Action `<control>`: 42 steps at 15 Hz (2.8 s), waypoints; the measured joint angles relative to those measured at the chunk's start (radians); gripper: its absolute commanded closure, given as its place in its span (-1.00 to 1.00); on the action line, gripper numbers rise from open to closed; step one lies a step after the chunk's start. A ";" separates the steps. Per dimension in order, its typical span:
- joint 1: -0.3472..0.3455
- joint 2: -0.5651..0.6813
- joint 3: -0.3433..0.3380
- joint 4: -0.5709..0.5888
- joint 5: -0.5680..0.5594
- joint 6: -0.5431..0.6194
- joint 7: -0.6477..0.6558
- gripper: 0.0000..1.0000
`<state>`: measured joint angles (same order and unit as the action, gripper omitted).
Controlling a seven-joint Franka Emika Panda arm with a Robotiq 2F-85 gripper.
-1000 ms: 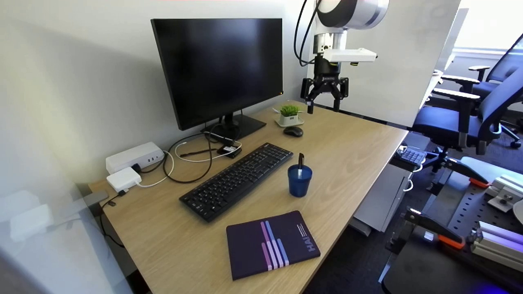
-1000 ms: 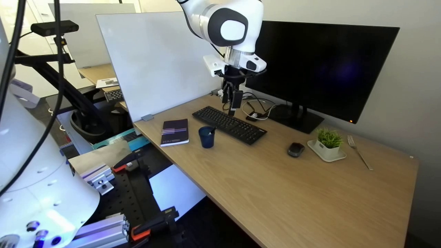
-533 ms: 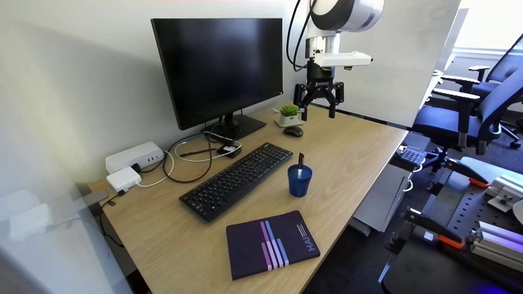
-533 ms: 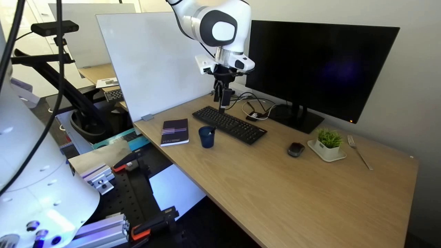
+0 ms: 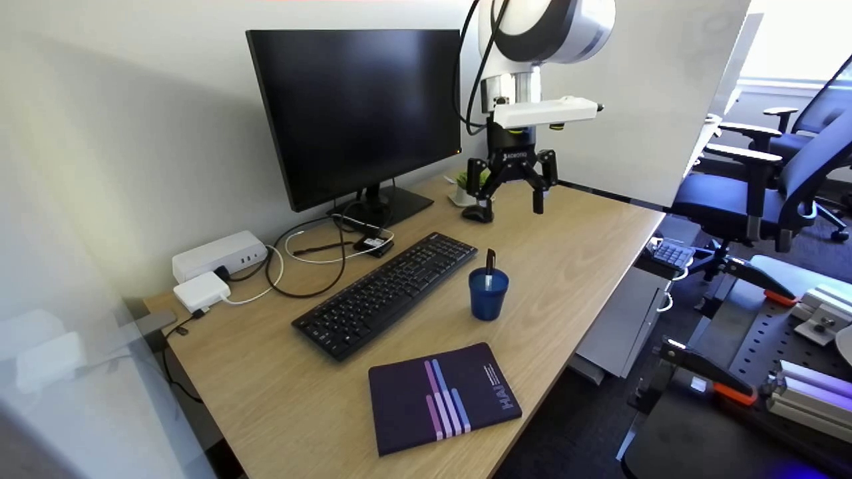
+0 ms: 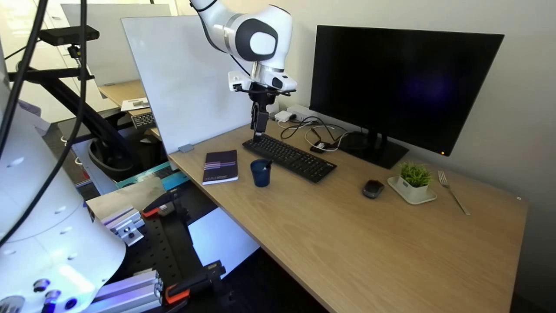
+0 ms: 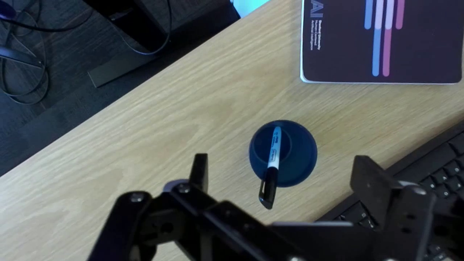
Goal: Put the marker in the cup then move the cup to the right
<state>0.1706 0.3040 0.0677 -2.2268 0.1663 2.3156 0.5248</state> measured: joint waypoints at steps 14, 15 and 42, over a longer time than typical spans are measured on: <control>0.067 0.168 -0.022 -0.052 -0.012 0.336 0.092 -1.00; 0.071 0.177 -0.028 -0.052 -0.014 0.352 0.092 -1.00; 0.148 0.273 -0.107 -0.067 -0.060 0.480 0.092 -1.00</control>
<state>0.3188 0.5774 -0.0391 -2.2943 0.1068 2.7959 0.6164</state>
